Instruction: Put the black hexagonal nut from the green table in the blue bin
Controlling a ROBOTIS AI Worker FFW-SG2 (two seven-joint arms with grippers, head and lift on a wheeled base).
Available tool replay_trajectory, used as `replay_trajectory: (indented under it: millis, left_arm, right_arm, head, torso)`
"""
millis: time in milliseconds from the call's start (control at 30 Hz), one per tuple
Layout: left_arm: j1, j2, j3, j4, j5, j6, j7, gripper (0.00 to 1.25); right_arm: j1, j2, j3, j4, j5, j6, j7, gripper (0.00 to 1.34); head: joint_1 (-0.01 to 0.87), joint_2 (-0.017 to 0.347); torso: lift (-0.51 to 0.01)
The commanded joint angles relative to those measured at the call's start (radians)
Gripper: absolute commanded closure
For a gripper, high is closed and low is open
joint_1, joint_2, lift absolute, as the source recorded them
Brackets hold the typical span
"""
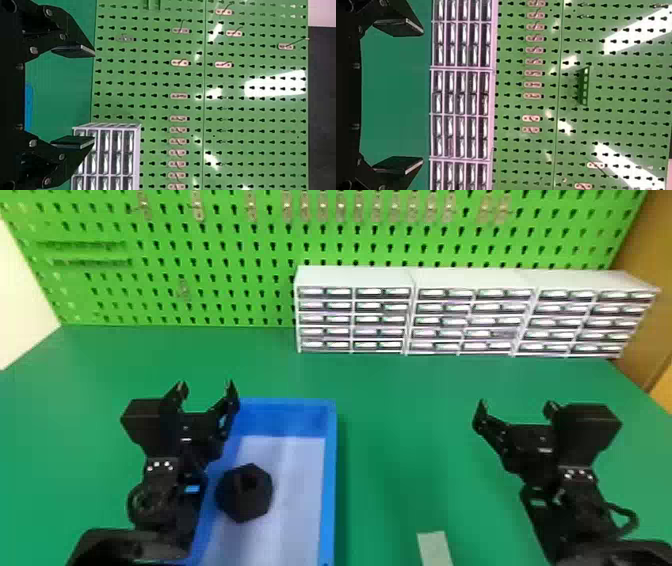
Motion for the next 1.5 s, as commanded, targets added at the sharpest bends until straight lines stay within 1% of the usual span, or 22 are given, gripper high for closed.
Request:
replay_trajectory:
  millis: [0,500,1467]
  left_arm:
    - [-0.001,0.0,0.0,0.0,0.0,0.0,0.0,0.47]
    - [-0.001,0.0,0.003,0.0,0.0,0.0,0.0,0.47]
    - [-0.012,0.0,-0.005,0.0,-0.006,0.0,0.0,0.47]
  right_arm:
    - [0.0,0.0,0.0,0.0,0.0,0.001,0.0,0.16]
    - [-0.002,-0.006,0.007,0.0,0.0,0.003,0.0,0.16]
    - [0.006,-0.005,0.006,0.0,-0.006,0.004,0.0,0.16]
  head:
    - [0.657,0.057]
    - [0.657,0.057]
    - [0.657,0.057]
  torso:
    - [-0.095]
    - [-0.095]
    - [-0.095]
